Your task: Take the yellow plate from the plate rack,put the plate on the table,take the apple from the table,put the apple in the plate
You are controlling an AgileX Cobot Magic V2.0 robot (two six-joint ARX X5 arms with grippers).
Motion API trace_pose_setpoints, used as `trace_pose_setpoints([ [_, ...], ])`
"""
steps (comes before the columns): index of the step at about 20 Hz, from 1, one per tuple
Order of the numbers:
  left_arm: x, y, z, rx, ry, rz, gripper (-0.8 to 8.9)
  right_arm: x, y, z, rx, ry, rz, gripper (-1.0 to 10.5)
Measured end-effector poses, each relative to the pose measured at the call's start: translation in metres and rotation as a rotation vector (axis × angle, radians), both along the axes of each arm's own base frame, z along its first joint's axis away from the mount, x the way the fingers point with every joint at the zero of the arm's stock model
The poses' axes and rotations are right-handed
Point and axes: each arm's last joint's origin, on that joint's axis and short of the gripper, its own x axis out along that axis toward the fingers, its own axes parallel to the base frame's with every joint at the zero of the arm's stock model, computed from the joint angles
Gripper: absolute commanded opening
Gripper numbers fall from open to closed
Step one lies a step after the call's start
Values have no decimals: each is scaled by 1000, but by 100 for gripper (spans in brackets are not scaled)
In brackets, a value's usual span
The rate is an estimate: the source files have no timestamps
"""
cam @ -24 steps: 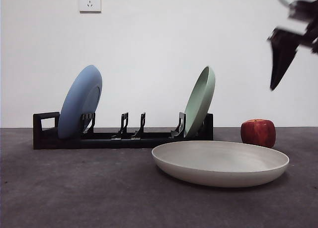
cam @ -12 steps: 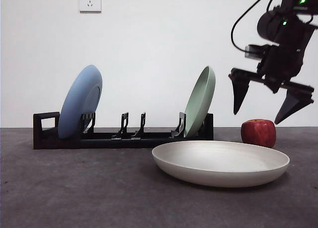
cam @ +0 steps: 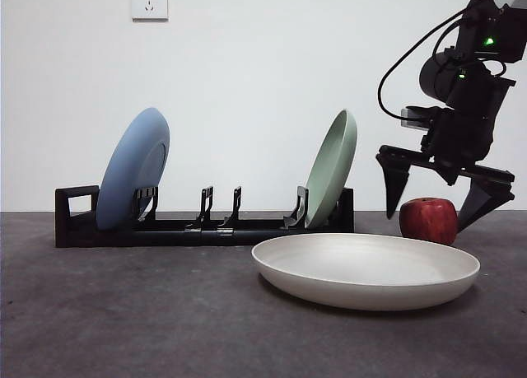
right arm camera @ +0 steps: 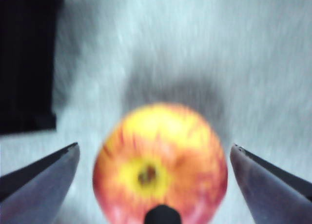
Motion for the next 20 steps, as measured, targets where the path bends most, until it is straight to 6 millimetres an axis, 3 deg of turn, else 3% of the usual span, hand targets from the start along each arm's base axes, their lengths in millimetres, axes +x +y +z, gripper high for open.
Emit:
trace_pose_setpoints([
  [2,-1,-1,-13,14,56,-26,-9,-2,0,-1,3,28,-11,146],
  [4,0,-3,-15,33,46,-47,-9,-2,0,-1,7,29,-19,-20],
  [9,-6,6,1,-145,-78,-134,-9,-12,-6,7,3,99,-35,-12],
  [10,-8,10,3,-160,-95,-143,-9,-18,-6,19,13,88,-32,-12],
  [13,-11,17,12,-248,-173,-161,-9,-49,-4,81,69,-9,15,-12],
  [15,-10,16,18,-300,-224,-173,-9,-65,13,99,73,-31,77,-12],
  [20,-10,15,20,-301,-253,-189,-9,-89,64,98,48,55,252,-12],
])
